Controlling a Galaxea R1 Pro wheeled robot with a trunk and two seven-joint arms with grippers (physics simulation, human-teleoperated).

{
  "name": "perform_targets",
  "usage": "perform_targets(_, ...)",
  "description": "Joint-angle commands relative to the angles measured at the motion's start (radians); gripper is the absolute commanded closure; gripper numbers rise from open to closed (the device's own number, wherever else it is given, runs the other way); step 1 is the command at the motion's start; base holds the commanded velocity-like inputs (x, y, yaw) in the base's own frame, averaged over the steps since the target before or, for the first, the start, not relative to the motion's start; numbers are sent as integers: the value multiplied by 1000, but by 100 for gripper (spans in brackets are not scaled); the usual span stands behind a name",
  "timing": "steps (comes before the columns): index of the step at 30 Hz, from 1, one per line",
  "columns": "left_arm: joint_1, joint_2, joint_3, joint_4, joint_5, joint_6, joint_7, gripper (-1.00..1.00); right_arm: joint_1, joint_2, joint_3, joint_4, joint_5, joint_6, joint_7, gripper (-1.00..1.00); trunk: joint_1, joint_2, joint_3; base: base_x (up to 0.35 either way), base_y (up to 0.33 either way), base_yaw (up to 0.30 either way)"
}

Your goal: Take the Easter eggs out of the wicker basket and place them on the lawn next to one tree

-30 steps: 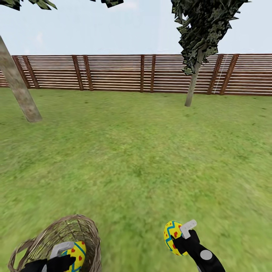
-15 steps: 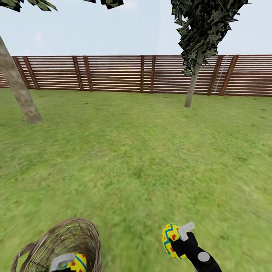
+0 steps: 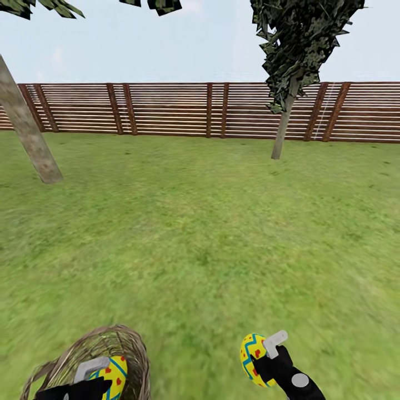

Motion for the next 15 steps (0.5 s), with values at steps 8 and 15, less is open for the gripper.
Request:
perform_targets(8, 0, 2, 3, -2, 0, 7, -5, 100, 0, 0, 1, 9, 7, 6, 4, 100, -31, 56, 24, -46, 0, 0)
perform_targets(15, 0, -1, 3, -2, 1, 6, -3, 100, 0, 1, 2, 11, 8, 6, 4, 100, -58, 105, 46, -286, 0, 0)
